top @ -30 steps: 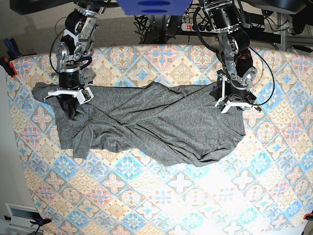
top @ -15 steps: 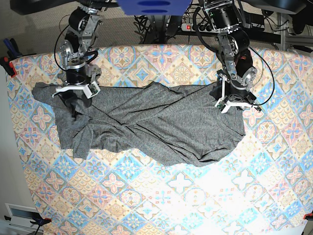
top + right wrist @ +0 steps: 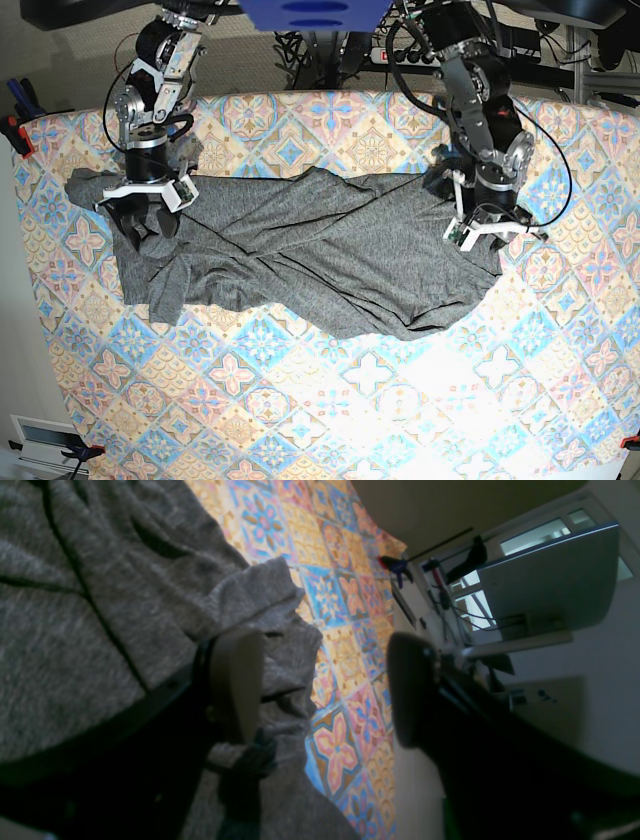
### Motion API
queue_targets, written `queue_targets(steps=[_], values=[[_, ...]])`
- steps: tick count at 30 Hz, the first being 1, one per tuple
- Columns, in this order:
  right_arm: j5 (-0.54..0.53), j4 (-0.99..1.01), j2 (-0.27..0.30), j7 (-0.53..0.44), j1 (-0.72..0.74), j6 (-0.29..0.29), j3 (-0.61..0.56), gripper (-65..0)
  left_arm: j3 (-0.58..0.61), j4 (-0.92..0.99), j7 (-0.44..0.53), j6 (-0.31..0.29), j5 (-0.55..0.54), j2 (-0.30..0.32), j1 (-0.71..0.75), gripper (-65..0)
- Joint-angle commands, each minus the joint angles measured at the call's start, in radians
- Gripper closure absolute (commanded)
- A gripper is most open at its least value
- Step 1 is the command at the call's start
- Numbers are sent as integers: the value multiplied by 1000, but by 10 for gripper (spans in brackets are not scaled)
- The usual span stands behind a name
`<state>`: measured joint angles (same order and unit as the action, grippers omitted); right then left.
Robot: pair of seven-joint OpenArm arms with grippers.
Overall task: Layout the t-shirt on the table in an organized manner, then fold the t-shirt properly
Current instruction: 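Grasp the shirt edge with both grippers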
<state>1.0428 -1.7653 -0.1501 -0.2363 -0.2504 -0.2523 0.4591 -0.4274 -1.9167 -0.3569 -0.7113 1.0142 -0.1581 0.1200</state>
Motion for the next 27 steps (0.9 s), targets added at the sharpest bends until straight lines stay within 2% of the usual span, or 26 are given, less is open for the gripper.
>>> queue_targets(steps=[1,3,8,10,13,16,18,21,27], values=[[-14,-11,4,21,30,18,2,-374,2,-27,15,13,-11,1,-18,-195],[-22,-6,4,101,69,-29,2,-374,11,-25,12,13,-24,1,-33,-195],[-233,-20,4,381,136,-276,37,-374,38,-8,11,13,-1,1,-39,-195],[-286,-51,4,529,155,-338,53,-374,48,-8,11,13,15,1,-33,-195],[-309,-117,4,727,188,-401,51,-374,46,-8,-20,13,22,1,-33,-195],[-338,-140,5,877,233,-428,54,-374,48,-8,-84,13,15,1,-36,-195],[-371,-140,5,931,245,-431,54,-374,48,-4,-107,13,15,1,-38,-195],[-416,-137,5,947,244,-431,54,-374,48,35,-106,13,15,1,-33,-203],[-448,-132,7,951,245,-431,54,-374,45,81,-109,13,24,1,-35,-300]])
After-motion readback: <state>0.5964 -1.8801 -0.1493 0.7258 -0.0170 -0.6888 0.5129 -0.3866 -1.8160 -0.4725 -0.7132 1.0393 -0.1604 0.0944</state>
